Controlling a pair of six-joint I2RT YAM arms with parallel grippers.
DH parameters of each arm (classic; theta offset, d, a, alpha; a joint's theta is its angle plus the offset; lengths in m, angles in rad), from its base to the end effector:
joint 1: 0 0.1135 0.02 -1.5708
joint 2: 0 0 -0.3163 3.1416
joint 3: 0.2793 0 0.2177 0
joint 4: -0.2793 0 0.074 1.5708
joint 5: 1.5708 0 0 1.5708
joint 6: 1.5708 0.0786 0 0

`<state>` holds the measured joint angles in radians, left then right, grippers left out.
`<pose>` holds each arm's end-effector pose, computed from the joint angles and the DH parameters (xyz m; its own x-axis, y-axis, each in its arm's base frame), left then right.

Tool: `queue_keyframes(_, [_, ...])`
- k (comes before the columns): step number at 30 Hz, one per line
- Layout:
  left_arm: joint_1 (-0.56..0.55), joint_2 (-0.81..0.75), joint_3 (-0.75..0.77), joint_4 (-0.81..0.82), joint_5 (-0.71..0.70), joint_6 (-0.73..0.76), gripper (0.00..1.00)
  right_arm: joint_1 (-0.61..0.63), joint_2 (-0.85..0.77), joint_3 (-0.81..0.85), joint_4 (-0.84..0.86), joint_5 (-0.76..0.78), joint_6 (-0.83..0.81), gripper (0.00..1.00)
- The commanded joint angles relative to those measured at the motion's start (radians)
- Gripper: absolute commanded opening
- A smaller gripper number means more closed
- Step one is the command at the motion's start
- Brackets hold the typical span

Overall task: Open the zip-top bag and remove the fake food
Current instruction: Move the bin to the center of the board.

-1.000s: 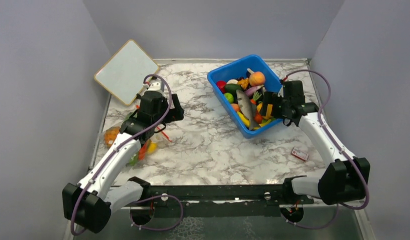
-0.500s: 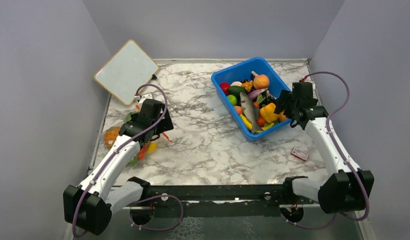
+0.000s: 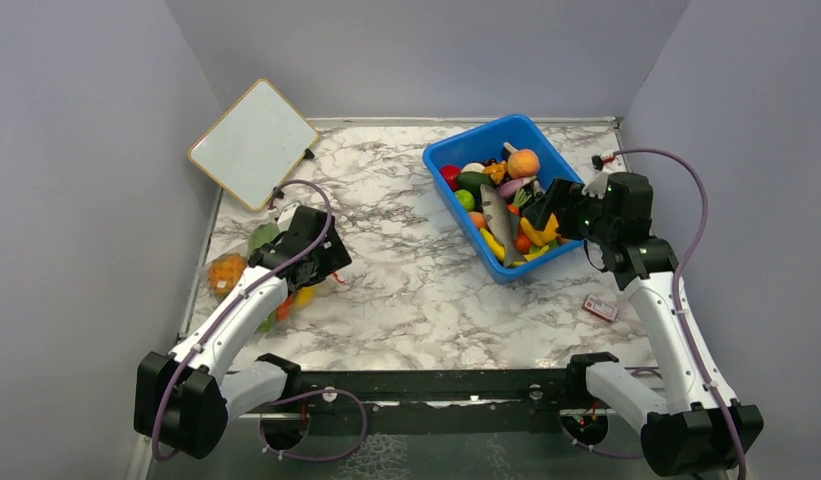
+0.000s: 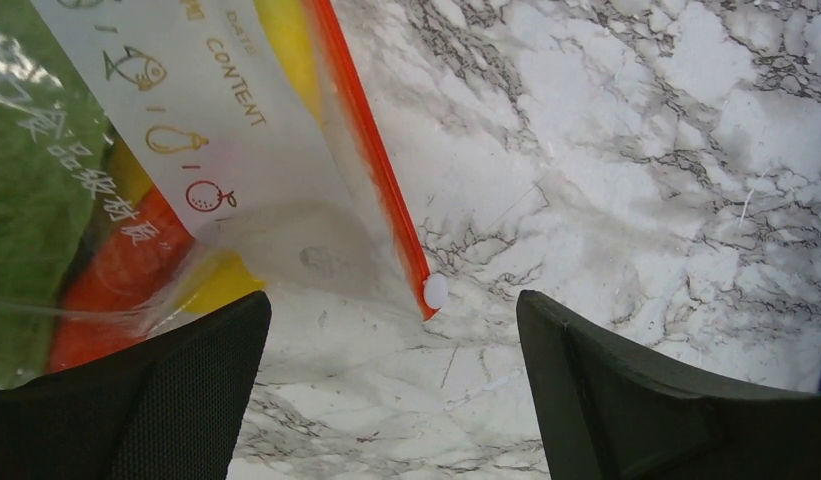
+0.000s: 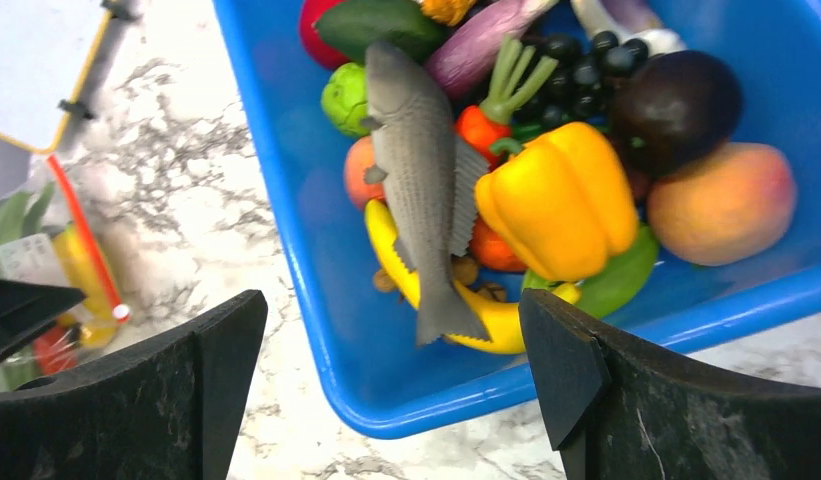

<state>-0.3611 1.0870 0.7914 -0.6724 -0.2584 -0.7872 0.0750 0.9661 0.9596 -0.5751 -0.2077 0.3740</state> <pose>0.1714 -0.0432 0.2664 -0.6899 -0.4715 -0.5493 -0.4005 0.8807 -0.2530 0.1742 0.0293 0.3495 -0.5995 0.3135 -0.7364 -0.0280 0.9113 0.4107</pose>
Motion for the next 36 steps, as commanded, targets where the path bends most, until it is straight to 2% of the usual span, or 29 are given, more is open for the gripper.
queue_keyframes(1, [0.005,-0.001,-0.062,0.020,0.024,-0.212,0.94,0.000,-0.029,-0.022,0.063,-0.134,0.052,0.99])
queue_keyframes(5, [0.005,-0.001,-0.104,0.047,-0.018,-0.307,0.90,0.000,-0.020,-0.027,0.045,-0.190,0.033,0.96])
queue_keyframes(9, [0.005,-0.002,-0.139,0.082,-0.044,-0.336,0.86,0.013,0.054,-0.038,0.053,-0.558,-0.046,0.89])
queue_keyframes(10, [0.005,-0.001,-0.147,0.091,-0.051,-0.344,0.86,0.039,0.084,-0.037,0.061,-0.591,-0.045,0.87])
queue_keyframes(11, [0.005,-0.001,-0.155,0.099,-0.056,-0.350,0.85,0.094,0.100,-0.025,0.060,-0.537,-0.051,0.86])
queue_keyframes(12, [0.005,-0.001,-0.161,0.107,-0.060,-0.353,0.84,0.176,0.115,-0.005,0.052,-0.411,-0.059,0.86])
queue_keyframes(14, [0.005,-0.002,-0.169,0.120,-0.064,-0.353,0.83,0.368,0.158,0.053,0.002,0.042,-0.067,0.86])
queue_keyframes(15, [0.005,-0.004,-0.173,0.125,-0.068,-0.353,0.83,0.433,0.194,0.081,-0.022,0.219,-0.082,0.86])
queue_keyframes(16, [0.005,-0.007,-0.178,0.126,-0.074,-0.352,0.82,0.466,0.234,0.104,-0.036,0.318,-0.097,0.86])
queue_keyframes(20, [0.007,-0.024,-0.203,0.148,-0.092,-0.355,0.81,0.503,0.374,0.169,0.000,0.448,-0.159,0.86])
queue_keyframes(24, [0.008,-0.026,-0.198,0.165,-0.092,-0.333,0.81,0.529,0.443,0.183,0.077,0.651,-0.200,0.86])
queue_keyframes(28, [0.008,-0.022,-0.197,0.173,-0.088,-0.319,0.81,0.528,0.495,0.152,0.152,0.711,-0.270,0.89])
queue_keyframes(30, [0.010,-0.021,-0.201,0.209,-0.069,-0.291,0.80,0.519,0.529,0.152,0.137,0.783,-0.263,0.90])
queue_keyframes(32, [0.010,-0.016,-0.200,0.230,-0.047,-0.269,0.80,0.483,0.545,0.154,0.115,0.785,-0.234,0.90])
queue_keyframes(36, [0.010,0.004,-0.197,0.241,-0.036,-0.253,0.79,0.423,0.515,0.143,0.115,0.666,-0.220,0.90])
